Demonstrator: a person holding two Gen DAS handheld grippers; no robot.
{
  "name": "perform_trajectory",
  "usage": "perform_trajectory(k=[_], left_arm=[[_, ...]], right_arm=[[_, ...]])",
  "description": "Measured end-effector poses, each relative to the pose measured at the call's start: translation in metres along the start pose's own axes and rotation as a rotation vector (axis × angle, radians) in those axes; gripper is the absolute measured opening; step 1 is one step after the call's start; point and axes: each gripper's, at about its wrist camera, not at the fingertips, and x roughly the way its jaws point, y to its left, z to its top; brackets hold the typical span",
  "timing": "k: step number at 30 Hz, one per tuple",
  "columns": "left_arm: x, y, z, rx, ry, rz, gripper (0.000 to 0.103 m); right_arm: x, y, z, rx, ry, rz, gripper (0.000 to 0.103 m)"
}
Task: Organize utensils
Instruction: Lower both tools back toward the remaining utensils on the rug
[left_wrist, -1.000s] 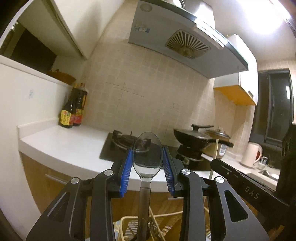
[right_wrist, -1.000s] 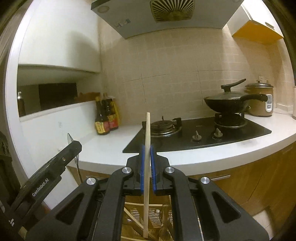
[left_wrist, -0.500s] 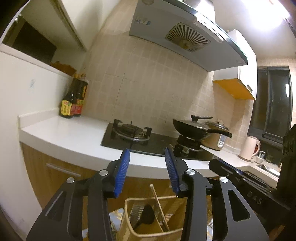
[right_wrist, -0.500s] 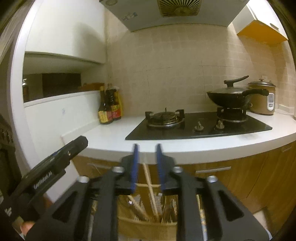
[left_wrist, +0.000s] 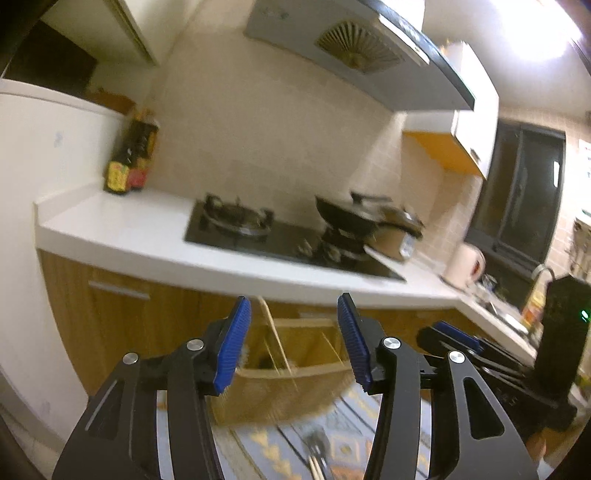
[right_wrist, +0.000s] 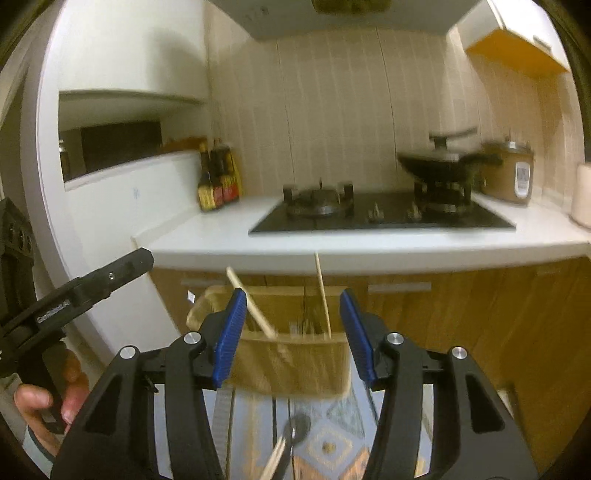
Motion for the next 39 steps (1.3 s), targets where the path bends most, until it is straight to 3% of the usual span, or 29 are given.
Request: perform_trajectory(k=[6, 14, 17, 21, 24, 34, 37, 39], left_arm=[[0.006, -0.008, -0.030, 0.011, 0.214, -0.013, 0.047], [0.025, -0.010, -0.102, 0.054, 0.557, -0.003, 0.049], [0.032, -0.017, -0.147, 0.119, 0.724, -0.007, 0.053], [0.035, -0.030, -0.194, 0.190, 0.843, -0.014, 0.053], [0.032, -0.039, -0.205, 0.220, 0.832, 0.000, 0.058], [0.033, -0.066, -0.219, 0.375, 0.823, 0.134, 0.056], [0.032, -0.074, -0.221, 0.393, 0.809, 0.132, 0.041], [0.030, -0.073, -0.218, 0.389, 0.793, 0.158, 0.019]], right_arm=[[0.003, -0.011, -0.026, 0.064, 0.207, 0.021, 0.049], [0.025, -0.025, -0.067, 0.101, 0.417, -0.028, 0.049], [0.027, -0.025, -0.081, 0.094, 0.453, -0.034, 0.049], [0.027, -0.034, -0.093, 0.136, 0.471, -0.026, 0.049], [0.030, -0.041, -0.102, 0.177, 0.495, -0.025, 0.049], [0.041, -0.045, -0.108, 0.191, 0.548, -0.034, 0.049], [0.050, -0.043, -0.110, 0.204, 0.569, -0.014, 0.049], [0.055, -0.042, -0.112, 0.211, 0.582, -0.007, 0.049]])
